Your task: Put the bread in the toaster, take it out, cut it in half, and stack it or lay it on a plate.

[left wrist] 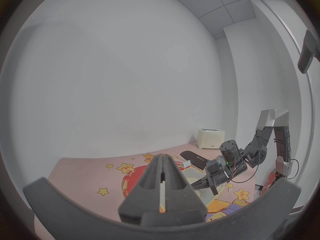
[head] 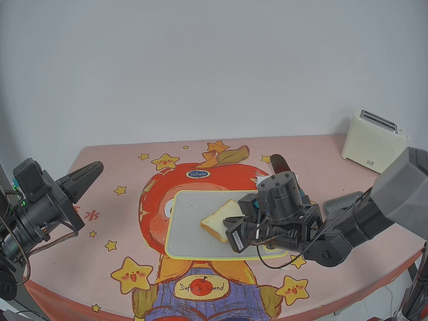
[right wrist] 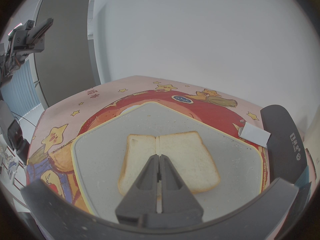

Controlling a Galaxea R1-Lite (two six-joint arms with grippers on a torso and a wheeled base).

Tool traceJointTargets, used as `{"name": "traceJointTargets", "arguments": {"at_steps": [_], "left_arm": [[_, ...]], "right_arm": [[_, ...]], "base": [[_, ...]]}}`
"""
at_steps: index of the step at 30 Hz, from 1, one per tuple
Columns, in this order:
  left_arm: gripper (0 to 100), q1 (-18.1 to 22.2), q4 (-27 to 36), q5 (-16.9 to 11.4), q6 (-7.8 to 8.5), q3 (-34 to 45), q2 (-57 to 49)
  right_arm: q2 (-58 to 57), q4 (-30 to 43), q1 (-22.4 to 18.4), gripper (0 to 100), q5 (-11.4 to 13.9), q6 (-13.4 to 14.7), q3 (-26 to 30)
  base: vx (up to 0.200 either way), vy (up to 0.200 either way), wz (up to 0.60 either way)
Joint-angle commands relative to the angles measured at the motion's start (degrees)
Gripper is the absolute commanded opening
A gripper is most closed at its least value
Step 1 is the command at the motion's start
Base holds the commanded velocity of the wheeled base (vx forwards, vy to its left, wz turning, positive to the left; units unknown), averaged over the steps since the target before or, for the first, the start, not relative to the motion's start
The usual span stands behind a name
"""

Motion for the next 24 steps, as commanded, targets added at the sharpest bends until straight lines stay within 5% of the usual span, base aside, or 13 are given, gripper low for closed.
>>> {"name": "traceJointTargets", "arguments": {"at_steps": [1,2,3,24], "left_arm": [[0,0.01,-0.05,0.01,-0.03,-0.03,0.22],[0,0.01,-0.05,0.01,-0.03,-0.03,0.22],[0,0.01,-0.05,0.01,-0.03,-0.03,0.22],[0,0.01,-0.05,0.01,0.05,0.05,0.22]], "right_arm": [[0.09,0.04,0.16,0,-0.15,-0.01,0.1],[0.09,0.04,0.16,0,-0.15,-0.01,0.1],[0.0,0.04,0.16,100,-0.15,-0.01,0.1],[-4.04,-0.05,1.39,100,0.02,0.69,-0.52]], "base": [[0.0,0.0,0.0],[0.0,0.0,0.0],[0.0,0.0,0.0],[0.0,0.0,0.0]]}}
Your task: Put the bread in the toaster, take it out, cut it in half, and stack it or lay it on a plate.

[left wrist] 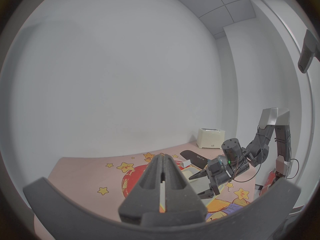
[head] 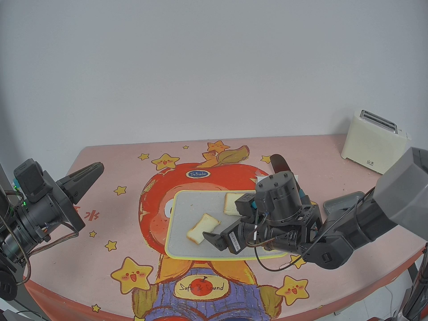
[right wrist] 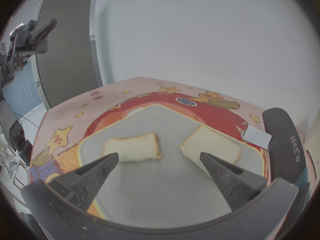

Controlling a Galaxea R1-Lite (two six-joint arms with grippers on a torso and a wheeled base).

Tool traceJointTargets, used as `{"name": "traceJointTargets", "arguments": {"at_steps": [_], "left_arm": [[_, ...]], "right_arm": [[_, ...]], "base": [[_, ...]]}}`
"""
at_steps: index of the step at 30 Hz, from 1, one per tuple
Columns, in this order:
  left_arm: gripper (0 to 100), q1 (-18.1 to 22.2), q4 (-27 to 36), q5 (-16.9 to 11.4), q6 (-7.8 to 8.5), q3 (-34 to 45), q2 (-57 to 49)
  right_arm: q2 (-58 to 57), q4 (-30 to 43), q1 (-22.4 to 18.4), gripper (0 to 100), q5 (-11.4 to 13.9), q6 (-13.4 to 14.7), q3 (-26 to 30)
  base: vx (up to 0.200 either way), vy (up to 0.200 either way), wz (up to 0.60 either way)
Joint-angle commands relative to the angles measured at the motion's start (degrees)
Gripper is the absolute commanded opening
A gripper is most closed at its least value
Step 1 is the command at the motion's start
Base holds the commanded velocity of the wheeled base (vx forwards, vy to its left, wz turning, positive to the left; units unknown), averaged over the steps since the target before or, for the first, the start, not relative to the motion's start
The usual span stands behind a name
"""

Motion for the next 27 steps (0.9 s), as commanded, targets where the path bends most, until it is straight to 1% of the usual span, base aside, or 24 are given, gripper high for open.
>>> {"name": "traceJointTargets", "arguments": {"at_steps": [1,2,4,7,10,12,14,15,16,19,20,22,23,24,27], "left_arm": [[0,0.01,-0.08,-0.01,0.01,-0.11,0.1],[0,0.01,-0.08,-0.01,0.01,-0.11,0.1],[0,0.01,-0.08,-0.01,-0.08,-0.2,0.01],[0,0.01,-0.08,-0.01,0.01,-0.11,0.01],[0,0.01,-0.08,-0.01,0.01,-0.11,0.01],[0,0.01,-0.08,-0.01,0.01,-0.11,0.01],[0,0.01,-0.08,-0.01,0.01,-0.11,0.01],[0,0.01,-0.08,-0.01,0.01,-0.11,0.01],[0,0.01,-0.08,-0.01,0.01,-0.11,0.01],[0,0.01,-0.08,-0.01,0.01,-0.11,0.01],[0,0.01,-0.08,-0.01,0.01,-0.11,0.01],[0,0.01,-0.08,-0.01,0.09,-0.11,0.01],[0,0.01,-0.08,-0.01,0.09,-0.11,0.01],[0,0.01,-0.08,-0.01,0.09,-0.02,0.01],[0,0.01,-0.08,-0.01,0.09,-0.11,0.01]], "right_arm": [[-3.09,0.03,0.26,100,-0.08,0.69,-0.13],[-3.17,0.03,0.26,100,-0.16,0.78,-0.13],[-5.37,0.03,0.26,100,-0.34,2.01,0.58],[-7.04,0.03,-0.62,100,-0.87,2.28,1.54],[-7.92,0.21,-2.55,100,-2.98,2.45,1.28],[-7.92,0.39,-3.26,100,-4.12,3.07,1.02],[-7.83,0.47,-3.43,100,-4.47,3.51,0.93],[-7.66,0.65,-3.43,100,-5.44,5.0,0.31],[-7.57,0.65,-3.43,100,-6.05,5.79,0.14],[-7.13,0.91,-3.43,100,-6.93,7.46,-1.18],[-6.51,1.09,-3.43,0,-7.37,7.81,-1.8],[-5.02,1.62,-3.78,0,-8.51,8.25,-3.38],[-4.76,1.79,-3.96,0,-8.69,8.25,-3.64],[-3.61,2.58,-4.31,0,-9.74,8.25,-5.14],[-2.47,4.34,-4.66,0,-10.1,8.25,-7.33]], "base": [[0.0,0.0,0.0],[0.0,0.0,0.0],[0.0,0.0,0.0],[0.0,0.0,0.0],[0.0,0.0,0.0],[0.0,0.0,0.0],[0.0,0.0,0.0],[0.0,0.0,0.0],[0.0,0.0,0.0],[0.0,0.0,0.0],[0.0,0.0,0.0],[0.0,0.0,0.0],[0.0,0.0,0.0],[0.0,0.0,0.0],[0.0,0.0,0.0]]}}
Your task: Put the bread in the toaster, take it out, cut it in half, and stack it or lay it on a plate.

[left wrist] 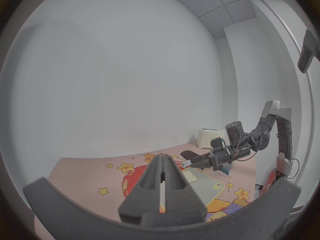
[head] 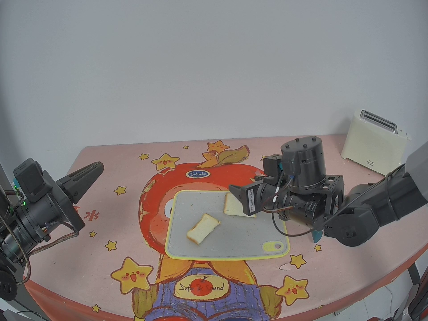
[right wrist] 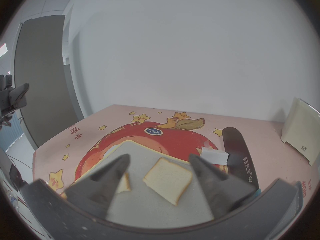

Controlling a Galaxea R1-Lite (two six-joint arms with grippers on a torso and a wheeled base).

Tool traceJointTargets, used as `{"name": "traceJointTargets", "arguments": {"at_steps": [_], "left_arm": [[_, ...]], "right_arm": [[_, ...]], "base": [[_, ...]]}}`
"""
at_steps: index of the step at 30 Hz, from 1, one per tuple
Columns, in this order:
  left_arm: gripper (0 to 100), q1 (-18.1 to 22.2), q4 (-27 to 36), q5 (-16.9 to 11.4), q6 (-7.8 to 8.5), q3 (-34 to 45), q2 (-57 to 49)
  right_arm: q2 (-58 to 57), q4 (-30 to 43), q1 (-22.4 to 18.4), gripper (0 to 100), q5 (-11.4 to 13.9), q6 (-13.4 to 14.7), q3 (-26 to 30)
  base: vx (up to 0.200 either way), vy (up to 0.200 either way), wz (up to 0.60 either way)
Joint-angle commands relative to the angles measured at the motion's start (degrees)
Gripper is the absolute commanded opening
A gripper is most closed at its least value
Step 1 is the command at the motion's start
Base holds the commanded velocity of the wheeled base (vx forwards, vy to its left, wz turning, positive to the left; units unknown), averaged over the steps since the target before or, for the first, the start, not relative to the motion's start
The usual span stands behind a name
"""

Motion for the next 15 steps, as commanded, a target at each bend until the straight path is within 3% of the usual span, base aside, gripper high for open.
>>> {"name": "traceJointTargets", "arguments": {"at_steps": [1,15], "left_arm": [[0,-0.02,-0.05,-0.01,-0.02,-0.03,0.03],[0,-0.02,-0.14,-0.01,-0.02,-0.03,-0.06]], "right_arm": [[2.86,1.56,-0.64,0,-0.56,0.06,-3.01],[9.28,8.06,-2.48,0,-0.74,-0.03,-7.76]], "base": [[0.0,0.0,0.0],[0.0,0.0,0.0]]}}
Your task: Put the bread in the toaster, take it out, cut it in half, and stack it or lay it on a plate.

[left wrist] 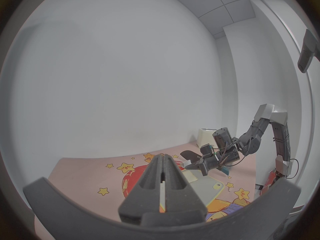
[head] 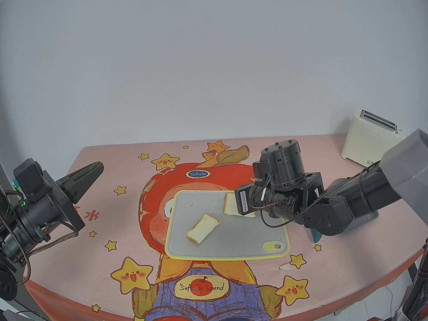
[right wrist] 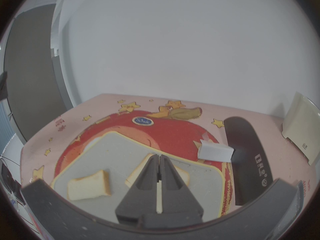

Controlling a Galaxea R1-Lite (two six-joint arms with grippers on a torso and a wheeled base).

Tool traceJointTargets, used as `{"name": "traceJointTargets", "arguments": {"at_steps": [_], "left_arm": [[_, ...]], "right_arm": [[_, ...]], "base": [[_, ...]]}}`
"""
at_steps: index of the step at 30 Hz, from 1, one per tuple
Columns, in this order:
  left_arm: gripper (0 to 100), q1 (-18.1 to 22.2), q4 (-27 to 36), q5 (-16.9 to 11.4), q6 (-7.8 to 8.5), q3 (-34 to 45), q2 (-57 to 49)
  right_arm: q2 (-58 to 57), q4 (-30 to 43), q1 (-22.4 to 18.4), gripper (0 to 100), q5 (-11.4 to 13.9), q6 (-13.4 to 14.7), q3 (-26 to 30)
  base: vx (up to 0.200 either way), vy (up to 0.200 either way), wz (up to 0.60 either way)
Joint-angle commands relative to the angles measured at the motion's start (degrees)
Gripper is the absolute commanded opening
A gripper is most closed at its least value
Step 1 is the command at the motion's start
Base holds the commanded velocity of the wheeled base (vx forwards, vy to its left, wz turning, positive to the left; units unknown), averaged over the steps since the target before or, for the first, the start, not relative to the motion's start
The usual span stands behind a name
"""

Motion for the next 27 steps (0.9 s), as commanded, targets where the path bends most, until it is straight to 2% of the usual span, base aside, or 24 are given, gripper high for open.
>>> {"name": "traceJointTargets", "arguments": {"at_steps": [1,9,16,24,27], "left_arm": [[0,-0.05,-0.11,-0.01,0.02,-0.03,-0.01],[0,-0.05,-0.02,-0.01,0.02,0.05,0.16],[0,-0.14,-0.02,-0.01,0.02,0.05,0.07],[0,-0.14,-0.11,-0.01,0.02,0.05,0.07],[0,-0.14,-0.11,-0.01,0.02,0.05,0.07]], "right_arm": [[2.22,0.82,-1.04,0,-0.01,-0.03,-0.54],[2.05,1.79,-3.06,0,-0.97,-0.03,-0.46],[1.52,1.96,-3.06,0,-0.97,0.06,0.78],[-1.82,2.58,-2.36,0,-1.15,0.06,4.64],[-4.1,2.49,-1.39,0,-1.15,0.06,7.81]], "base": [[0.0,0.0,0.0],[0.0,0.0,0.0],[0.0,0.0,0.0],[0.0,0.0,0.0],[0.0,0.0,0.0]]}}
